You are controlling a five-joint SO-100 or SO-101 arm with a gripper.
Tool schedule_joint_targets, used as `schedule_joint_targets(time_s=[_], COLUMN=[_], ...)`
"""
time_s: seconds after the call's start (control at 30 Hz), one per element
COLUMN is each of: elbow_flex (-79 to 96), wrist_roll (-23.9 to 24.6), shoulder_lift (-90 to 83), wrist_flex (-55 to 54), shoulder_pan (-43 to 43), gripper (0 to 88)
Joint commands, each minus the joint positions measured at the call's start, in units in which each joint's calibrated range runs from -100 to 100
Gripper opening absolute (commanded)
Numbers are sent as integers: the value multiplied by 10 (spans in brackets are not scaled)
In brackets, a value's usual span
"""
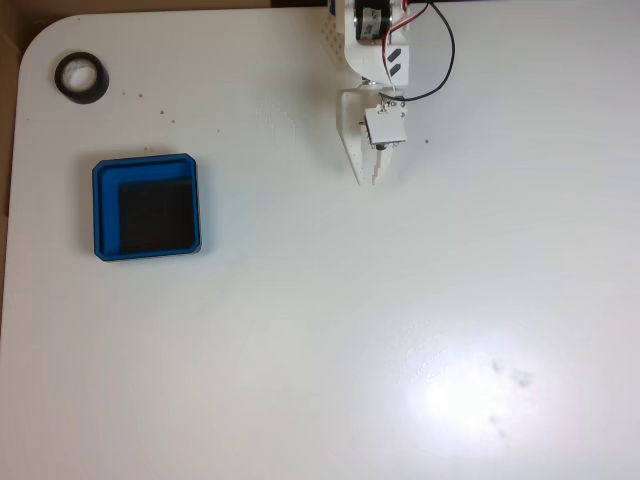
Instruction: Pick the black tape roll and drop it in the blue box
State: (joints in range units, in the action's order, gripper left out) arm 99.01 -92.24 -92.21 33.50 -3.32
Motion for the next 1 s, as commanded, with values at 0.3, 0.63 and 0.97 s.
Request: schedule_joint_targets(time_s=[0.3,0.63,0.97], elbow_flex=[9,9,9], wrist_roll=[2,1,-2], shoulder_lift=[2,2,0], wrist_flex=[-5,-5,-5], shoulder_pan=[-22,-78,-234], gripper=[10,10,10])
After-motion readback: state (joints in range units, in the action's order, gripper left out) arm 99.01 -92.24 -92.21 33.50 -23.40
